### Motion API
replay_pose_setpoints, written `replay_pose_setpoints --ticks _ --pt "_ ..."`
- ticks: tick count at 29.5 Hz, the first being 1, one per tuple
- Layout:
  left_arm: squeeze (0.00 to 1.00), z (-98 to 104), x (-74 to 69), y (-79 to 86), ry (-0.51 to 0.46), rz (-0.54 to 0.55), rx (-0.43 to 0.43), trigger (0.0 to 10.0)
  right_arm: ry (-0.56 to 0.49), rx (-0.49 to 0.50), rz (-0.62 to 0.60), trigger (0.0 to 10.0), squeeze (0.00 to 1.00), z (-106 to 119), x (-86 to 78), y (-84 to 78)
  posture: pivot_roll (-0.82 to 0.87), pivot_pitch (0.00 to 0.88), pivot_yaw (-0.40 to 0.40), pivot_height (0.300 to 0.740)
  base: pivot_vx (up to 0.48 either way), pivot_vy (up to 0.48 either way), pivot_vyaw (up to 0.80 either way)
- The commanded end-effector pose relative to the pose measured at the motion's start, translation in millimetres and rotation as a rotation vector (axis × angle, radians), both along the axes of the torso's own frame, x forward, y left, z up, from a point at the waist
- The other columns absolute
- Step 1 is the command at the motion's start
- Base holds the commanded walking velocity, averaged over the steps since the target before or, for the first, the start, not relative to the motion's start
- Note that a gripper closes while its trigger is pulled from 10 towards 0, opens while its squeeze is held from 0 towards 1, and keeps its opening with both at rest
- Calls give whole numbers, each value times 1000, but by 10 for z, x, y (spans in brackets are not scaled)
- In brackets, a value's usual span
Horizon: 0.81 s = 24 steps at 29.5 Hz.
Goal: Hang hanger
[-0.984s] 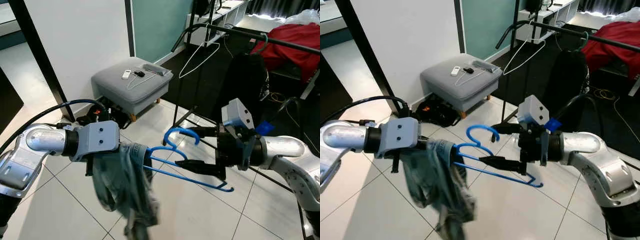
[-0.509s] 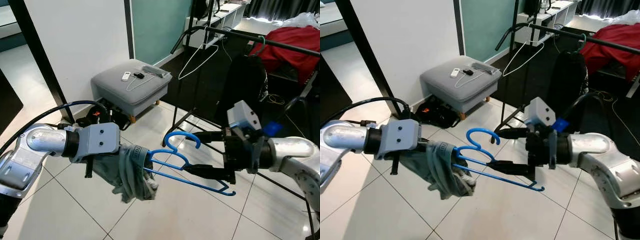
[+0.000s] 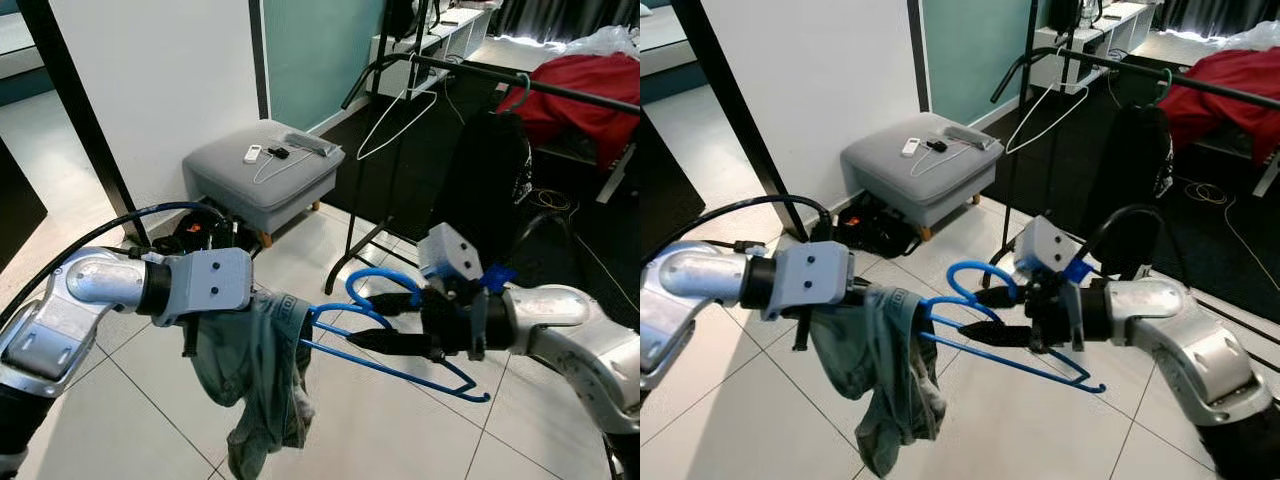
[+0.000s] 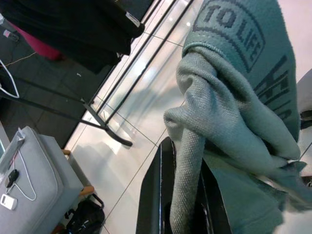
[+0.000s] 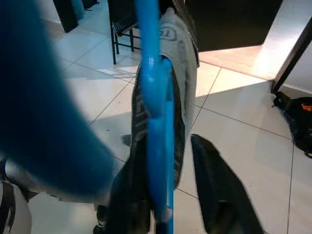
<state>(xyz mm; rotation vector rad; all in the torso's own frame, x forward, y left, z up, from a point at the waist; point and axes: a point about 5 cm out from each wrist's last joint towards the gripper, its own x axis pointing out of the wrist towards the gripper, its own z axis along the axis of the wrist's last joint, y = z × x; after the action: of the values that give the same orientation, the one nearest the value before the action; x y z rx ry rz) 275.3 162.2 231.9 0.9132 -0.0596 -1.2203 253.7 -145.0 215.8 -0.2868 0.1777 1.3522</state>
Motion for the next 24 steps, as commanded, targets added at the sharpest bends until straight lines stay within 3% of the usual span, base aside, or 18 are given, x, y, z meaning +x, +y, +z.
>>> replay_pose_setpoints --ticks 1,15,16,24 --pt "0 11 -28 -72 -7 -30 -8 10000 -31 -7 -9 0 0 8 23 34 -76 0 27 740 0 0 0" --pt "0 113 41 -27 -69 -4 -6 10000 -100 12 -112 0 0 -1 163 80 -74 12 31 740 0 0 0" --pt "1000 120 37 -33 -55 -7 -17 10000 -105 17 -116 0 0 0 171 88 -72 14 32 740 0 0 0" --pt "1000 224 17 -74 -45 -22 -96 10000 -123 59 -122 0 0 29 178 139 -71 18 36 740 0 0 0"
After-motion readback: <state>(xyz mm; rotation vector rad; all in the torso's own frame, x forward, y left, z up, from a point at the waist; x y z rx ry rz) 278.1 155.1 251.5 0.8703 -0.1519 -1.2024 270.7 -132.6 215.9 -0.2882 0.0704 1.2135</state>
